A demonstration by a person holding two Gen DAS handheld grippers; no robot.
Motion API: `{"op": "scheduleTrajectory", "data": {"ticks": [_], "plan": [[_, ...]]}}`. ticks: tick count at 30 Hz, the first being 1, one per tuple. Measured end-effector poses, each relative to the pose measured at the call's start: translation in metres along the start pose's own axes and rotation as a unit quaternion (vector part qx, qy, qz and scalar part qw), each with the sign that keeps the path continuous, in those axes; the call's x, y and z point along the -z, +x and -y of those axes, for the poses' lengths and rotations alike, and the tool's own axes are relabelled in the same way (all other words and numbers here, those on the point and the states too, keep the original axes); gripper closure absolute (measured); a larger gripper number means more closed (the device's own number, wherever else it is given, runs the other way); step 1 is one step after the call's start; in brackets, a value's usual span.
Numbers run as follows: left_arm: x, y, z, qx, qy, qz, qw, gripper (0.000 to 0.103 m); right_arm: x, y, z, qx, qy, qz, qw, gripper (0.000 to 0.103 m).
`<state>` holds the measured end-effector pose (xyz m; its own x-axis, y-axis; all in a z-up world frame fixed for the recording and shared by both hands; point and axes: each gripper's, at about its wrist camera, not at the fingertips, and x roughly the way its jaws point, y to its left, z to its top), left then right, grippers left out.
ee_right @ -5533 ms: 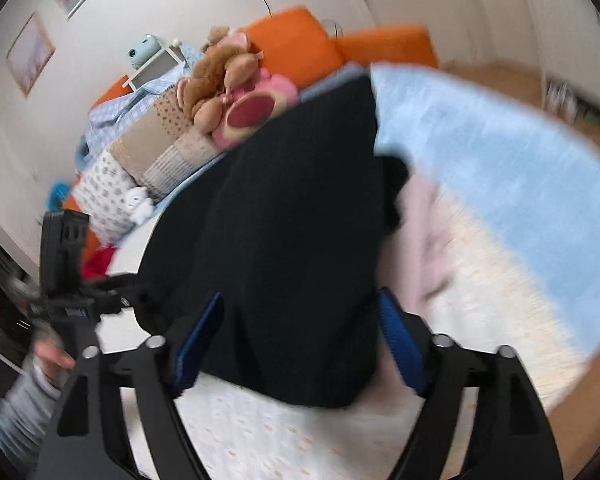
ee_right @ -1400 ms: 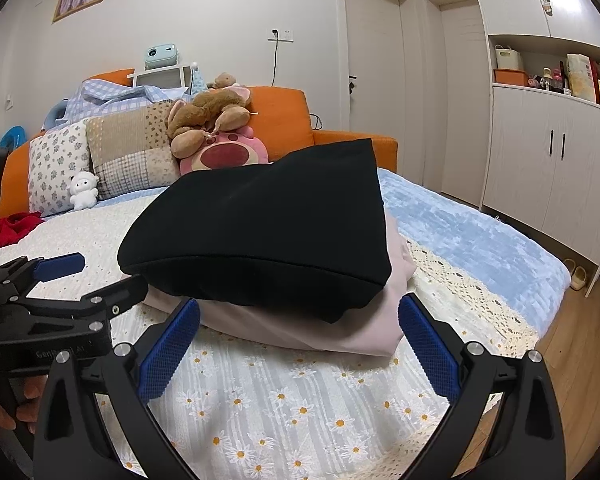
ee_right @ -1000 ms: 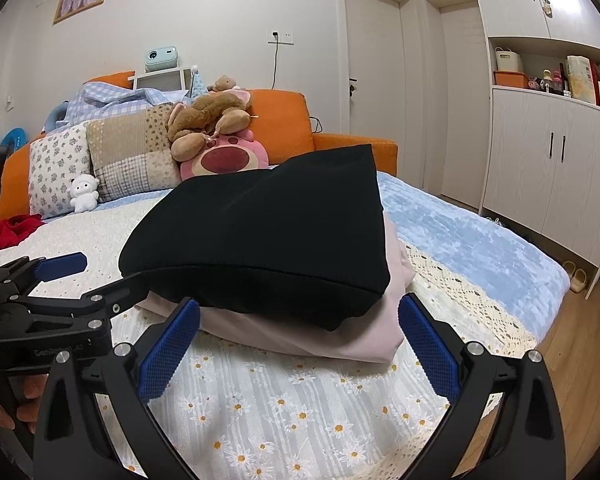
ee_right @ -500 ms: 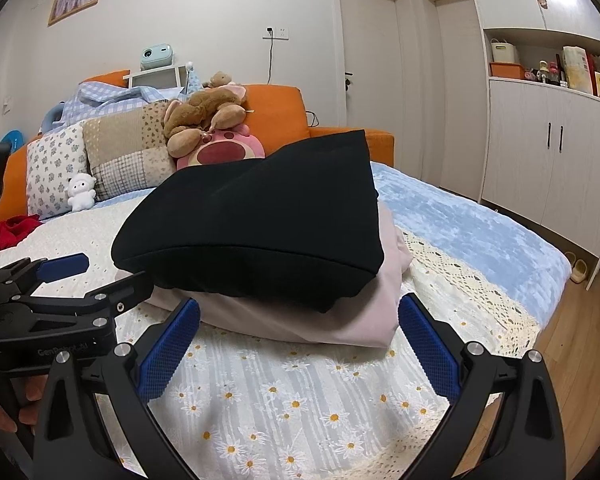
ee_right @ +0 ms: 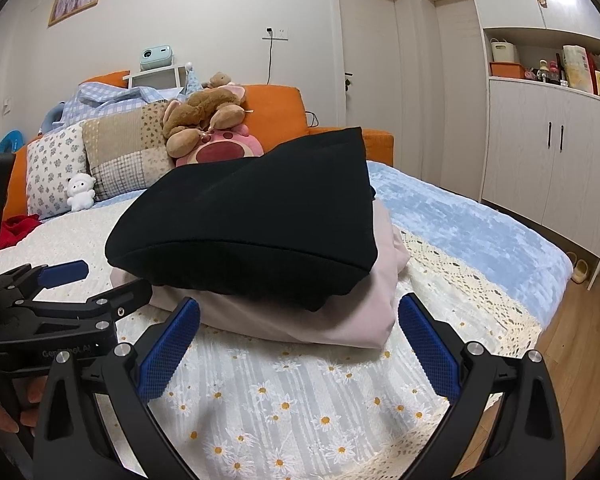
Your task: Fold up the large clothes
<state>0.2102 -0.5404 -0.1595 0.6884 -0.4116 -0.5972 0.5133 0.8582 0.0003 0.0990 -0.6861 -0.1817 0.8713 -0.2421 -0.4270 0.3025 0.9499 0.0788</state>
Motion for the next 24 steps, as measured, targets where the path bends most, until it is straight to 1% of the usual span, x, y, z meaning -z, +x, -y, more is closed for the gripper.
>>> {"op": "scheduleTrajectory", "data": {"ticks": [3,8,16,20,23,24], "plan": [[0.002,0.0,0.002,-0.005,0.0,0.002,1.0,0.002,0.004,0.001,0.001,0.0,0.003,-0.002,1.0,0.005],[0.001,0.002,0.003,-0.002,-0.004,0.001,1.0,0.007,0.008,0.002,0.0,-0.002,0.004,-0.004,1.0,0.005],[0.0,0.003,0.003,-0.003,-0.007,0.002,1.0,0.007,0.01,0.001,-0.003,-0.001,0.004,-0.003,1.0,0.005],[-0.001,-0.005,0.006,0.013,0.004,0.021,0.9997,0.006,0.011,-0.001,-0.005,-0.002,0.005,-0.002,1.0,0.005],[-0.001,-0.012,0.008,0.0,0.001,0.041,0.9992,0.006,0.011,0.0,-0.006,-0.002,0.006,0.0,1.0,0.005],[-0.001,-0.012,0.008,-0.002,0.001,0.041,0.9992,0.006,0.012,0.0,-0.007,-0.001,0.006,0.0,1.0,0.005]]}}
